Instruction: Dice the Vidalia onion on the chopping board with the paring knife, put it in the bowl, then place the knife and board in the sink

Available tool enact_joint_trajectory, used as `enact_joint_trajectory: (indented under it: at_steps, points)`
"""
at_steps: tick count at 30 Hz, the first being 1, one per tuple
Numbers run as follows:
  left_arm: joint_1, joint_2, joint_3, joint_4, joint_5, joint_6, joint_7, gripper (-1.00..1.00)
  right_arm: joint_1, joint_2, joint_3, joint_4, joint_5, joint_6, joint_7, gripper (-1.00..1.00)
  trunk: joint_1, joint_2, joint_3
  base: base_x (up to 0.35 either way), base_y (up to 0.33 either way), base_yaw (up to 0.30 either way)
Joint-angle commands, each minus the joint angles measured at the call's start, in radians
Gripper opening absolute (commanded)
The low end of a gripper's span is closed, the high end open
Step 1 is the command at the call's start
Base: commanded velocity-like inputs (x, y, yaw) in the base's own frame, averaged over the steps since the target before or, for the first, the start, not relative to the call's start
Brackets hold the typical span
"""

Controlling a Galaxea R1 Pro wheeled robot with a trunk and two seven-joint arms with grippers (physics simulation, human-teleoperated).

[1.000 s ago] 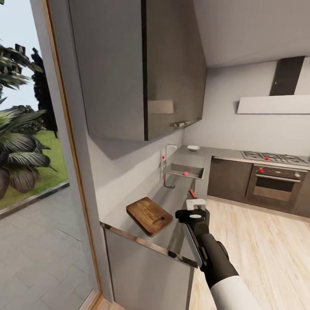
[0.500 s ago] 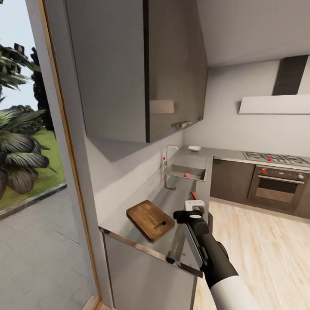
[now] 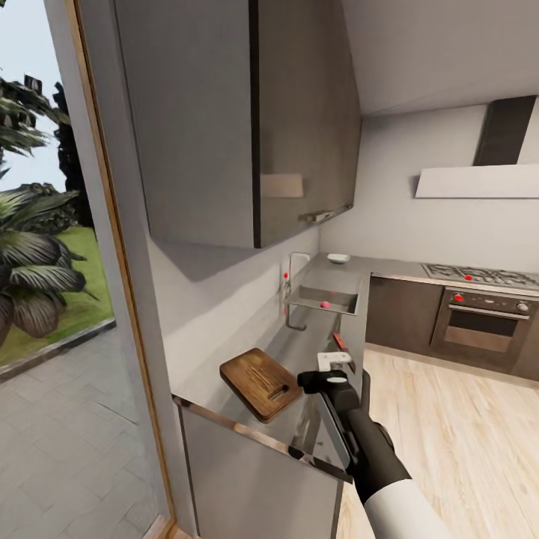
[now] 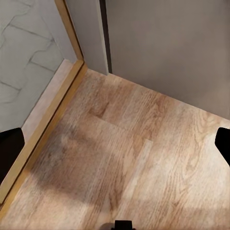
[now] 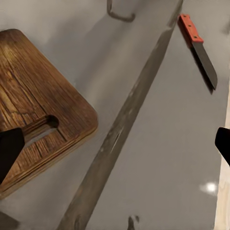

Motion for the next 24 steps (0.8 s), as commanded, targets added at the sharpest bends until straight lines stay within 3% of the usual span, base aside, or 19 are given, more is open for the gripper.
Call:
enact_joint_trajectory:
  at_steps: [1,4,10,13,24]
  points:
    - [0.000,0.000,0.001,0.000,0.001,-0.002,0.000,1.00,0.000,0.000,0.006,0.001,-0.005,0.003,-0.005,1.00,0.000,0.000,0.000,0.000,0.000,0.000]
    - [0.000,0.000,0.001,0.000,0.001,-0.002,0.000,1.00,0.000,0.000,0.017,0.002,-0.005,0.001,-0.002,1.00,0.000,0.000,0.000,0.000,0.000,0.000]
    - [0.000,0.000,0.001,-0.001,0.001,-0.002,0.000,1.00,0.000,0.000,0.022,0.003,-0.081,-0.002,0.005,1.00,0.000,0.000,0.000,0.103,0.062,0.000]
    - [0.000,0.001,0.001,0.000,0.001,-0.002,0.000,1.00,0.000,0.000,0.022,0.003,-0.094,-0.002,0.005,1.00,0.000,0.000,0.000,0.159,0.119,0.000]
    - [0.000,0.000,0.001,0.000,0.001,-0.002,0.000,1.00,0.000,0.000,0.021,0.007,-0.103,-0.004,0.004,1.00,0.000,0.000,0.000,0.065,0.043,0.000]
